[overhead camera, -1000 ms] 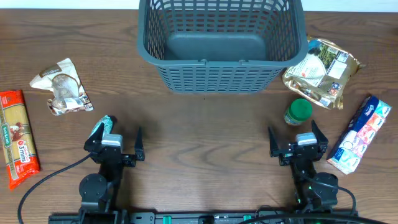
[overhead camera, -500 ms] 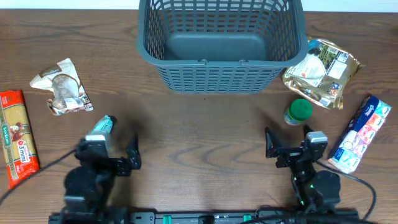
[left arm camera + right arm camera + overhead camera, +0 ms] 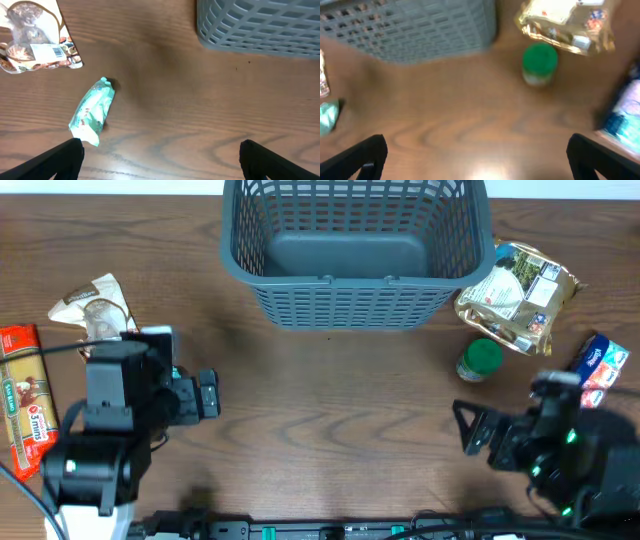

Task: Pack container
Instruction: 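Move the right gripper toward the gold pouch at the right, then grasp the gold snack pouch with the right gripper and lift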

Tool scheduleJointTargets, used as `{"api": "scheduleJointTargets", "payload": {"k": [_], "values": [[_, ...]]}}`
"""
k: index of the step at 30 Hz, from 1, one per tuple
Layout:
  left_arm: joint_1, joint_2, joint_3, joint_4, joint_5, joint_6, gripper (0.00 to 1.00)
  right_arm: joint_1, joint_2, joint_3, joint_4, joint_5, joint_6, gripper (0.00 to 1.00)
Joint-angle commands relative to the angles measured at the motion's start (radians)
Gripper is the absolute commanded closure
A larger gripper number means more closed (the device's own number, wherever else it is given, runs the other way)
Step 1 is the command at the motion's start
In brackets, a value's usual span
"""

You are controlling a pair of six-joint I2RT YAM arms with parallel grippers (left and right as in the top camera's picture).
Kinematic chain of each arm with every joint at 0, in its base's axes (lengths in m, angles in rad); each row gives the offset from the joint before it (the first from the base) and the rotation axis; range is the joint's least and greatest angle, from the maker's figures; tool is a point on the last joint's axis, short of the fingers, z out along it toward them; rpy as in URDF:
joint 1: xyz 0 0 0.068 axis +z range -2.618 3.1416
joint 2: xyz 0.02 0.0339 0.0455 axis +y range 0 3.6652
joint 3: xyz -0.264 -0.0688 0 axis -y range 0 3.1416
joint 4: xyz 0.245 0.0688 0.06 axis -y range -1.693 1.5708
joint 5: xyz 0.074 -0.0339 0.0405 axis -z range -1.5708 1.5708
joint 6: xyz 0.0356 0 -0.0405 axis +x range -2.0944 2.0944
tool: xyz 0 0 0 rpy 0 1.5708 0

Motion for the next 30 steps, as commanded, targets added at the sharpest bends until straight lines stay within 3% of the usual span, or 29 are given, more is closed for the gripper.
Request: {"api": "scheduleJointTargets", "payload": {"k": [1,6,8,11,13,21,30], "values": [[0.020,0.036,0.069,-0.024,0.010,0.016,0.02,-0.009,0.222,0.291,-0.203,0.026,0.012,0.01],[0.091,0.007,0.082,-0.023,0.011,0.016,0.02,-0.009,0.440,0.582,-0.415,-0.021,-0.061,0.01],[0.118,-0.010,0.082,-0.027,0.011,0.016,0.02,-0.009,0.473,0.618,-0.417,0.027,-0.066,0.01],[0.153,-0.032,0.082,-0.033,0.010,0.017,0.02,-0.038,0.498,0.641,-0.397,0.177,0.140,0.01],[0.163,-0.040,0.082,-0.034,0.010,0.017,0.02,-0.088,0.510,0.644,-0.368,0.233,0.189,0.01],[0.164,-0.042,0.082,-0.039,0.010,0.017,0.02,-0.467,0.716,0.689,-0.198,-0.060,-0.075,0.01],[0.164,-0.042,0.081,-0.056,0.010,0.017,0.02,-0.608,1.081,0.777,-0.090,-0.097,-0.122,0.01]]}}
